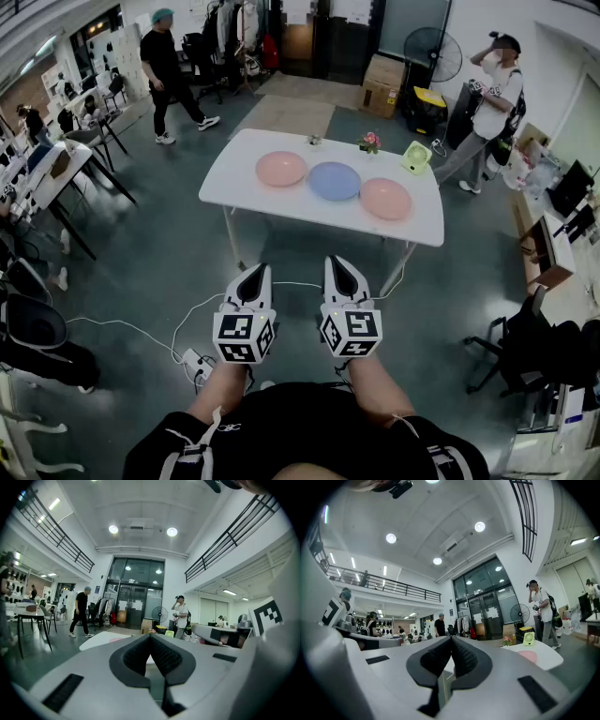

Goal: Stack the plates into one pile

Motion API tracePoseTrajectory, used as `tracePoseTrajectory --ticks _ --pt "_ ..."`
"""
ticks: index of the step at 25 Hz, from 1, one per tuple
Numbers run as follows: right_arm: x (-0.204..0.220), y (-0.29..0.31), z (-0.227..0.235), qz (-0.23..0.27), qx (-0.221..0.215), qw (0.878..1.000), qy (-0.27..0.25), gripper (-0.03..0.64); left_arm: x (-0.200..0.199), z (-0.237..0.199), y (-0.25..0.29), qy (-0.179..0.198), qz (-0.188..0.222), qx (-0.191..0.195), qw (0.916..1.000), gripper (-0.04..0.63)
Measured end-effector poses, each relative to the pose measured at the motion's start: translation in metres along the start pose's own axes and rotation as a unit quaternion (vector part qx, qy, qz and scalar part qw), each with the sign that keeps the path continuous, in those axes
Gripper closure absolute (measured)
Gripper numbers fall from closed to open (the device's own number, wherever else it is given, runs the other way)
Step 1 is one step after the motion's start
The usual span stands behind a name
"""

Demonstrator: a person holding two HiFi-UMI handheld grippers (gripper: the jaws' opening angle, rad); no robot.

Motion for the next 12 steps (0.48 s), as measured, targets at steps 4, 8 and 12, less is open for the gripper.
tracePoseTrajectory --ticks 4,8,12 --pt "0.002 0.003 -0.002 0.001 0.005 1.000 0.014 0.601 0.000 -0.006 0.000 -0.002 -0.002 0.001 1.0000 0.583" --pt "0.008 0.007 -0.008 -0.004 0.009 1.000 0.015 0.601 0.002 -0.012 0.000 -0.004 -0.006 0.005 1.0000 0.583" --pt "0.015 0.020 -0.021 -0.007 0.009 1.000 0.013 0.601 0.002 -0.027 0.001 -0.004 -0.006 0.010 0.9999 0.583"
Point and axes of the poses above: the fingertips, and each gripper's own axes: y forward along the fingers, z to its right, x out of its underside, the point moved 1 cm from there along -y, backward along the fingers, and after that the axes turned 13 degrees about z, right-handed, at the moved point
